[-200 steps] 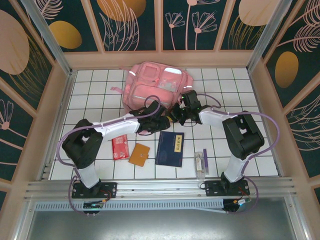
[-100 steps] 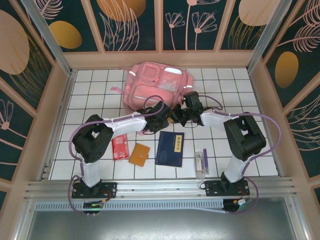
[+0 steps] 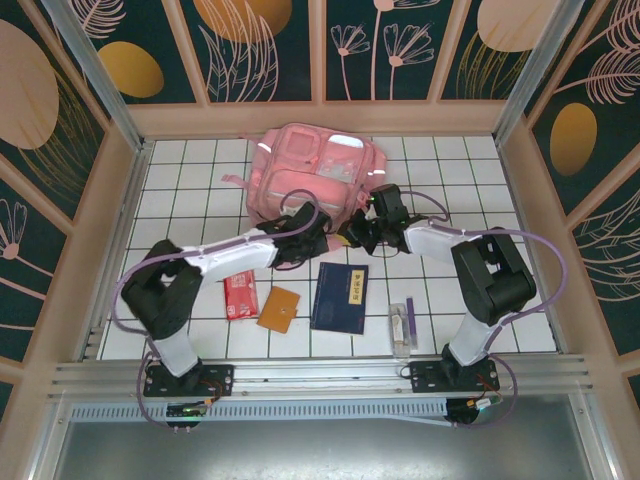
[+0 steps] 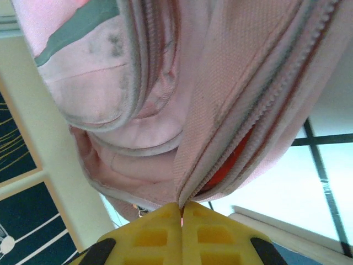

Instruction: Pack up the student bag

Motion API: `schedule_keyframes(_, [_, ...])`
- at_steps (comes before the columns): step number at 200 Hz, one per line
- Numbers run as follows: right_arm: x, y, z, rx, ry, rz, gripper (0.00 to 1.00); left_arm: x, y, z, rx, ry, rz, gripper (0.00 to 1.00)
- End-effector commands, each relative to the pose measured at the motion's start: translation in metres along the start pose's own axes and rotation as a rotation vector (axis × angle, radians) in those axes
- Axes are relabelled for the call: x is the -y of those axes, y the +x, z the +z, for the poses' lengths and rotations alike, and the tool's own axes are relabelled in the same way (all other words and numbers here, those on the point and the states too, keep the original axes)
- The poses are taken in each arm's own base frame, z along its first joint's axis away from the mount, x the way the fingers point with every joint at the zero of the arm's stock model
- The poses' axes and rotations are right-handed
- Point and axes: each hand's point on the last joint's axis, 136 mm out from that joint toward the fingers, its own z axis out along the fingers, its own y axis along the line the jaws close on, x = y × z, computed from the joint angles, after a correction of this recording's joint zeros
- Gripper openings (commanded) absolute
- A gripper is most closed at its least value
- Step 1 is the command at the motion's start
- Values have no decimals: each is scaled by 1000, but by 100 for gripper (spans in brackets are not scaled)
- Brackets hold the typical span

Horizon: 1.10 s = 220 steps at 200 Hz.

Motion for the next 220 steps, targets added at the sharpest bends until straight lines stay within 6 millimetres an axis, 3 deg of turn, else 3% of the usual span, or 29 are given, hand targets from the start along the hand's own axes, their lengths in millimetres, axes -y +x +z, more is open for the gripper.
schedule_keyframes(1, [-3, -12, -14, 56, 23, -42, 0, 4, -16, -22, 47, 62, 35, 0])
schedule_keyframes(12, [-3, -12, -15, 59, 23, -30, 0, 6, -13, -27, 32, 78, 54, 0])
schedule_keyframes(26, [2, -12, -16, 65, 41, -2, 33, 4, -9, -29, 18, 91, 72, 0])
schedule_keyframes(44, [3, -10, -20, 61, 59, 31, 44, 20, -3, -27, -10, 176, 124, 0])
schedule_keyframes(58, [4, -10, -24, 72, 86, 47, 48, 38, 4, -26, -61, 250, 156, 25])
schedule_keyframes(68, [6, -13, -28, 92, 103, 53, 49, 46, 7, -24, -84, 266, 153, 38])
schedule_keyframes(91, [13, -20, -31, 110, 122, 62, 51, 56, 4, -20, -74, 258, 122, 44])
schedule_keyframes(104, [16, -23, -29, 93, 112, 71, 51, 56, 2, -18, -66, 218, 104, 44])
schedule_keyframes(109, [17, -26, -29, 92, 109, 73, 51, 49, 6, -7, -76, 166, 100, 45])
schedule_keyframes(134, [20, -36, -32, 97, 101, 57, 51, 34, 2, 1, -35, 13, 79, 44])
schedule_keyframes(200, [14, -51, -31, 87, 67, 22, 51, 20, 22, 24, -59, -134, 37, 45])
schedule_keyframes(220, [19, -54, -27, 94, 79, 29, 51, 18, 16, 33, -36, -174, 61, 45])
